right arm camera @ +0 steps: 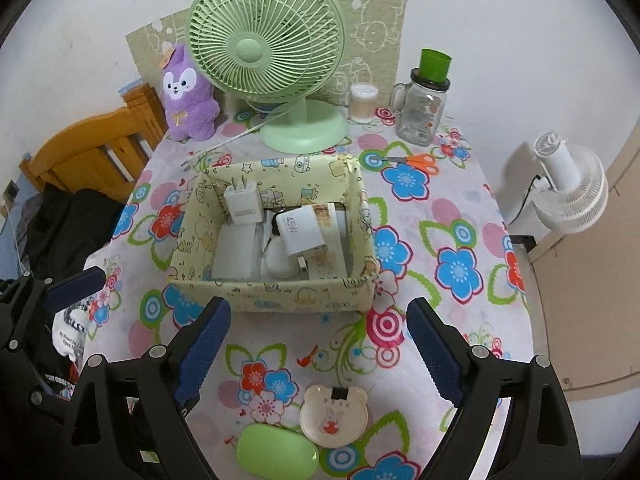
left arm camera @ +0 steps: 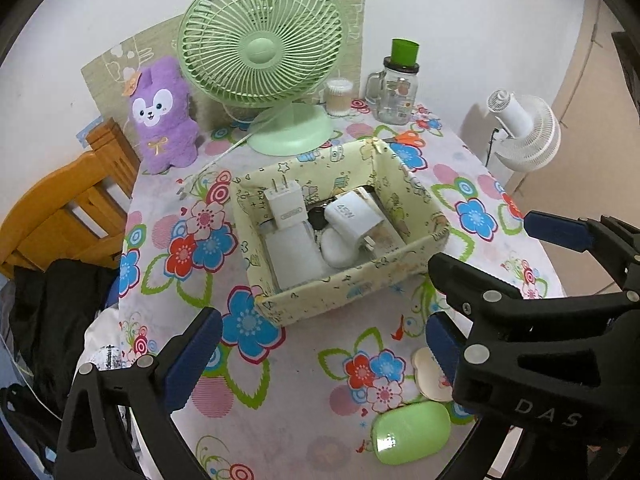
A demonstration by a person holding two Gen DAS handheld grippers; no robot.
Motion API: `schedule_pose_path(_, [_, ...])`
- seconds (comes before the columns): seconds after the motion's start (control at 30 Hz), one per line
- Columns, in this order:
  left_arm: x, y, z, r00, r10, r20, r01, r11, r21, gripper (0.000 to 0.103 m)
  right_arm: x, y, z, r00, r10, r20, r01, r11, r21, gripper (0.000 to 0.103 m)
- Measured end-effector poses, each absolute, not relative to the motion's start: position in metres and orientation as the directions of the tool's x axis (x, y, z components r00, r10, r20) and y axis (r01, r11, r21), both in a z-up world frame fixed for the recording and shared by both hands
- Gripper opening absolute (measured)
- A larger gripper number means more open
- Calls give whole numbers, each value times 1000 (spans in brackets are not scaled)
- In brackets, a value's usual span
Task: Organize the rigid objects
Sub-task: 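Withdraw both tools from the box toward the green pad and bear coaster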
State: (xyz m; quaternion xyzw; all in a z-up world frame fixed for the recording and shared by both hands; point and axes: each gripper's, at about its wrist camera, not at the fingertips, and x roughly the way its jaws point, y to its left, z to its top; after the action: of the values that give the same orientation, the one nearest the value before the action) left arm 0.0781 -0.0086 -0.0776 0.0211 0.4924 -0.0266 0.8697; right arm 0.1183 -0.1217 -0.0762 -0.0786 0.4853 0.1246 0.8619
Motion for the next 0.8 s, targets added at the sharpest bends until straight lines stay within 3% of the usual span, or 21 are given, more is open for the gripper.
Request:
schedule_pose_path(0.23, [69, -14, -77, 514, -22, -858, 61, 998, 11, 103, 108, -131, -75, 505, 145, -851, -289, 957, -9, 99])
schedule_pose_path(0.8, [45, -39, -100, 491, -15, -871, -67, 996, -55, 103, 100, -165, -89, 477, 207, -854, -361, 932, 25, 99])
